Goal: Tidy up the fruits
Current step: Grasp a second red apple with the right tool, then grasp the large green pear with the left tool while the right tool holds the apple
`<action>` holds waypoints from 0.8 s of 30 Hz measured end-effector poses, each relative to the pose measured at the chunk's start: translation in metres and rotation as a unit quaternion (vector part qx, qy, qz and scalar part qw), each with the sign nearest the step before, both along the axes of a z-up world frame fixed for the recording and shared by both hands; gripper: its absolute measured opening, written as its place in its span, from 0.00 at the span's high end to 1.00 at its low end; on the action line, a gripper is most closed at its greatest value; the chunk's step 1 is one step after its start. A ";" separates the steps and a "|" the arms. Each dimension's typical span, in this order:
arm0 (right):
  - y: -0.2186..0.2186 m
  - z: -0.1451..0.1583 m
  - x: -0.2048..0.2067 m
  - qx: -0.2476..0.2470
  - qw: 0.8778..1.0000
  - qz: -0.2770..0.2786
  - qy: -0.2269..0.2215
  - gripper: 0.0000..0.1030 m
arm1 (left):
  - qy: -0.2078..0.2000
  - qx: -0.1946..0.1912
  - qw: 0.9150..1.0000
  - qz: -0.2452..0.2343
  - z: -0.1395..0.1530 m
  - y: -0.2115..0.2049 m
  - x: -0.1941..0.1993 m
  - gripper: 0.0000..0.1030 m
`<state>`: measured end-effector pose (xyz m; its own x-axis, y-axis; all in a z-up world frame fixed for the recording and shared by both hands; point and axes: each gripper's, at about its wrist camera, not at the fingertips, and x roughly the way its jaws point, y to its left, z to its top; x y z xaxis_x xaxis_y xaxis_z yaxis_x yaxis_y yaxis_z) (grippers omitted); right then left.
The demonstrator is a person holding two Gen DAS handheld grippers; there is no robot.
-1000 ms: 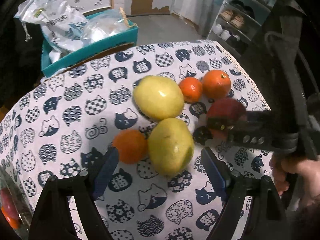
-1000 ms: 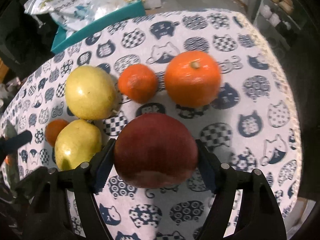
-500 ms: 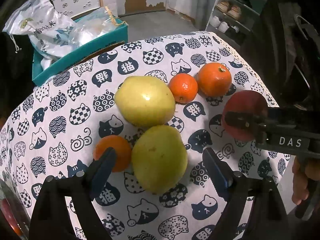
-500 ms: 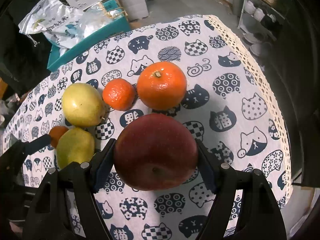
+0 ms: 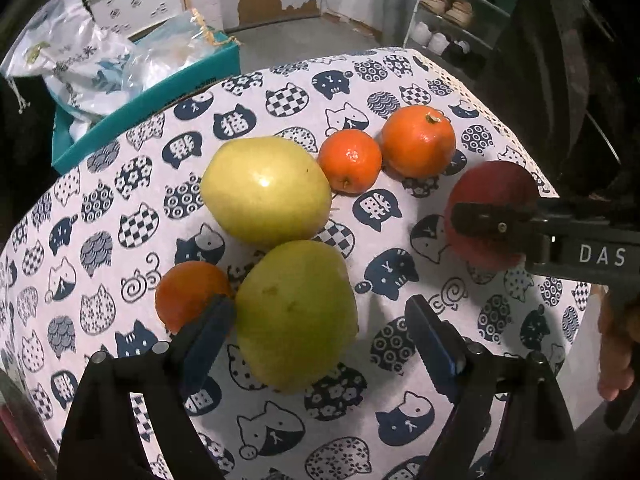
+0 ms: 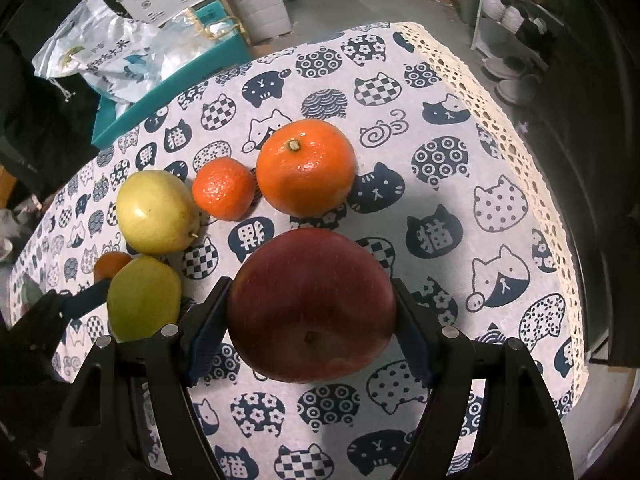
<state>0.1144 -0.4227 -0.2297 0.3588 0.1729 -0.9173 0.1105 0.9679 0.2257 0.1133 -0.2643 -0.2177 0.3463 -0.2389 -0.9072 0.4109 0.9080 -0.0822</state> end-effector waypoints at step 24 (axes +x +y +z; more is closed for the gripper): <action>-0.001 0.006 0.002 0.009 1.000 -0.005 -0.005 0.26 | -0.036 0.010 0.999 -0.033 0.001 0.006 -0.005 0.36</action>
<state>0.1168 -0.4233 -0.2234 0.3695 0.1860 -0.9104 0.1171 0.9626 0.2442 0.1079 -0.2581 -0.2166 0.3956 -0.2460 -0.8848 0.4741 0.8799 -0.0327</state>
